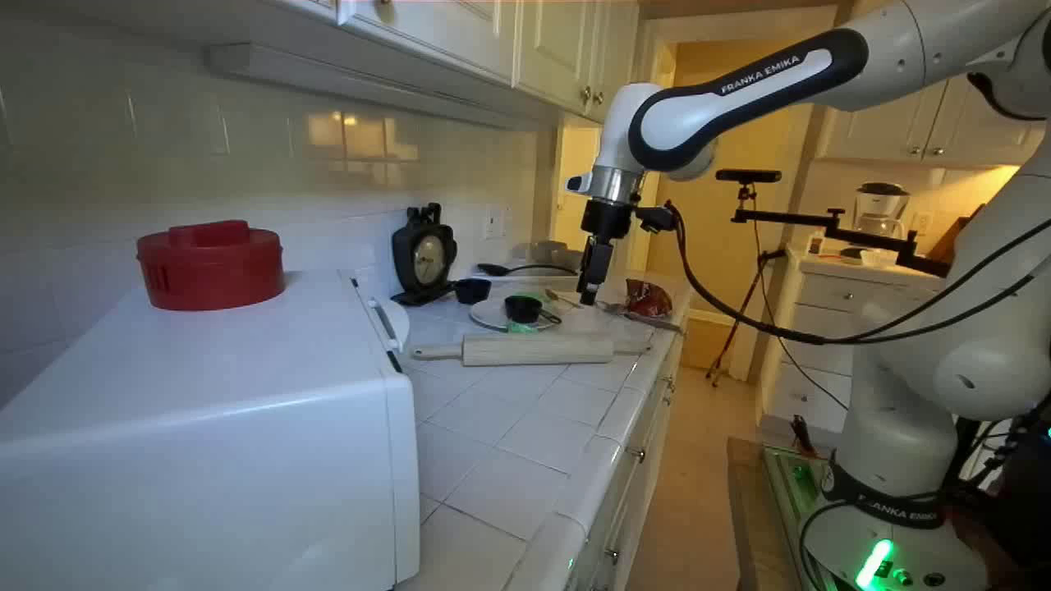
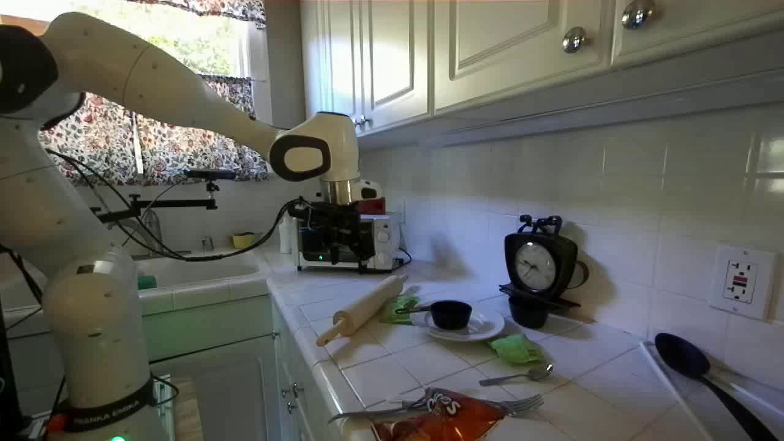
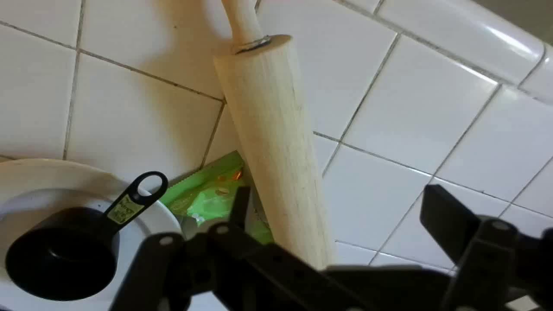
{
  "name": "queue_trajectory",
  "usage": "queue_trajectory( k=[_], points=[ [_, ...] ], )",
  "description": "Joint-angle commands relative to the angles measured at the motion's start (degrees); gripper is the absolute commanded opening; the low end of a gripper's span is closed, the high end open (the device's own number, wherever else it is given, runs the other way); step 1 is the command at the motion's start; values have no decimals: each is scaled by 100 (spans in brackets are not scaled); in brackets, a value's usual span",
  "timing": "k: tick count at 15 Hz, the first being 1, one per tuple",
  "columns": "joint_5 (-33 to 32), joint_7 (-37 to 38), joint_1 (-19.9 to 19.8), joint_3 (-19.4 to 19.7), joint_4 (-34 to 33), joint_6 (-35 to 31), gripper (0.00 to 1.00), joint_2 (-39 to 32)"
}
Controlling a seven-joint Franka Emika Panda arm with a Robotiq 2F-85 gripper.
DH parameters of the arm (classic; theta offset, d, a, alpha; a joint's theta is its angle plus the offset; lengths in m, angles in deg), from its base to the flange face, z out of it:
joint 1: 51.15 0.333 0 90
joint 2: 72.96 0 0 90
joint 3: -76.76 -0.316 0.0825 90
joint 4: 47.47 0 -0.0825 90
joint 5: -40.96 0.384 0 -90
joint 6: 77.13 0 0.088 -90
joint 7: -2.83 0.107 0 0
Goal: Put the rolling pin on top of the oven then open the oven door.
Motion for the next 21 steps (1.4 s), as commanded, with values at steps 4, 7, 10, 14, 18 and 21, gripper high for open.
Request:
queue_trajectory(
  k=[4,7,10,14,18,21],
  points=[
    [53,-39,-115,-108,-11,17,100,-12],
    [53,-39,-115,-108,-11,17,100,-12],
    [53,-39,-115,-108,-11,17,100,-12],
    [53,-39,-115,-107,-11,17,100,-12],
    [53,-39,-115,-107,-11,17,100,-12],
    [-139,-44,-168,-169,46,-164,100,12]
  ],
)
